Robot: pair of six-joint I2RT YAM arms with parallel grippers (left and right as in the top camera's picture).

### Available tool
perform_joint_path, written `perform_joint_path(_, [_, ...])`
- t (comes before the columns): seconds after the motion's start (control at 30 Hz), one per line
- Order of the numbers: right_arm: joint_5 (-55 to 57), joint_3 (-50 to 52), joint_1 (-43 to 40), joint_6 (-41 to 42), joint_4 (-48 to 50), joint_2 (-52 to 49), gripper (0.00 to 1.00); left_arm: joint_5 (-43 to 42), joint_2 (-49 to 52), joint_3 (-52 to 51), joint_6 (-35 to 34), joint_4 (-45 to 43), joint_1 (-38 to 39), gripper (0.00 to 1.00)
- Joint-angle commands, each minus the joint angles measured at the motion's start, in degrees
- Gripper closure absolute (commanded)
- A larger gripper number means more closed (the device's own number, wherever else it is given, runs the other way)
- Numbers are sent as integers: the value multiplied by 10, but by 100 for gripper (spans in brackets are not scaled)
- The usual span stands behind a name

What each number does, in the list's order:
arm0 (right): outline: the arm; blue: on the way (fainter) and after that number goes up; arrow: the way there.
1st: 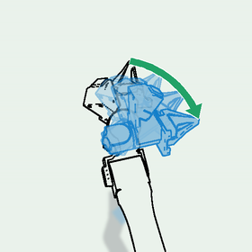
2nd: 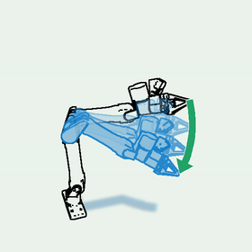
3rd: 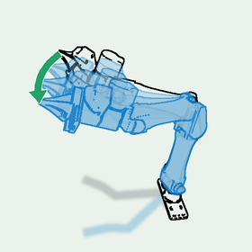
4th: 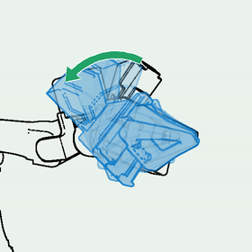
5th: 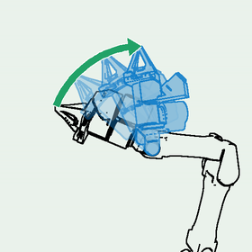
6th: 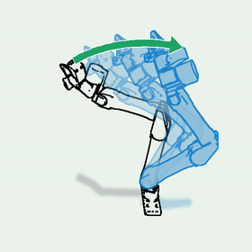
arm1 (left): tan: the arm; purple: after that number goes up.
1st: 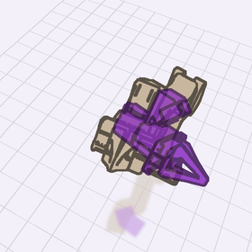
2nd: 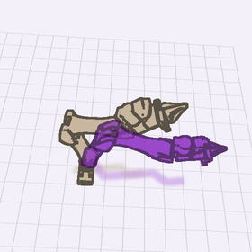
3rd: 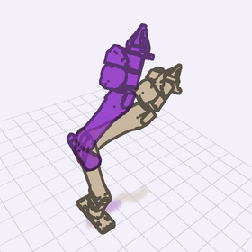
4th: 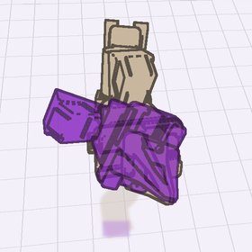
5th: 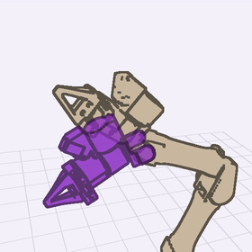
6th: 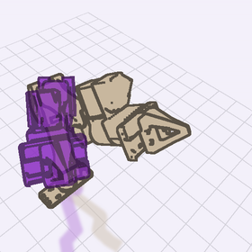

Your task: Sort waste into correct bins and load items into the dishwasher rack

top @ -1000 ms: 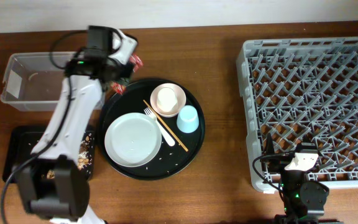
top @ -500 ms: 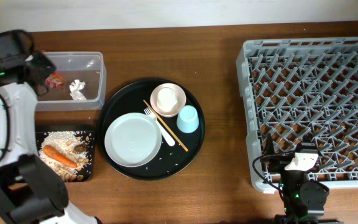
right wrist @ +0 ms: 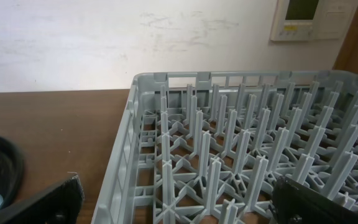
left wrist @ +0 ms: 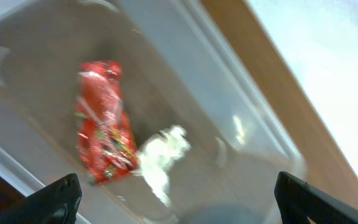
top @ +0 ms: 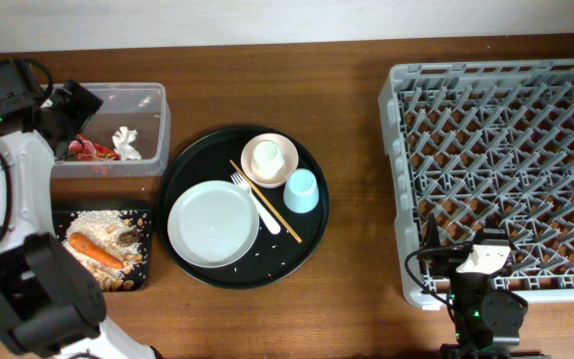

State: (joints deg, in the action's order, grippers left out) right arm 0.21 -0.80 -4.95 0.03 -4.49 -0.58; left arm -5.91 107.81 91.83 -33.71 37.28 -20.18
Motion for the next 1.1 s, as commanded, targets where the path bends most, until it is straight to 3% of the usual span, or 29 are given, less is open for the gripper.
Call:
perform_joint_path(0.0, [5,5,-4,2,-2,2,1,-118,-112,8,35,66,2,1])
perform_joint_path(0.13, [5,5,-4,2,-2,2,1,-108,-181,8,36,176,14,1])
perform_joint_path(0.27, [5,5,-4,2,-2,2,1,-16,-235,8,21,272,21,1])
perform_joint_path(0.4, [5,5,-4,2,-2,2,1,117,-258,8,-103,384,20,1])
perform_joint_path(0.5, [5,5,-4,2,-2,2,1,148,-258,7,-203,454,20,1])
perform_joint_path(0.57, [5,5,-4,2,-2,2,1,148,-258,7,-238,483,20,1])
perform_joint_path(0.7, [5,5,-4,2,-2,2,1,165,-258,7,-242,501,20,1])
perform_joint_path(0.8, [5,5,-4,2,-2,2,1,221,-258,5,-311,509,-1,1])
perform_joint_path(0.87, [5,5,-4,2,-2,2,1,208,-258,0,-346,509,-29,1])
perform_joint_path(1.07, [5,5,-4,2,-2,2,1,164,-257,-1,-348,554,-72,1])
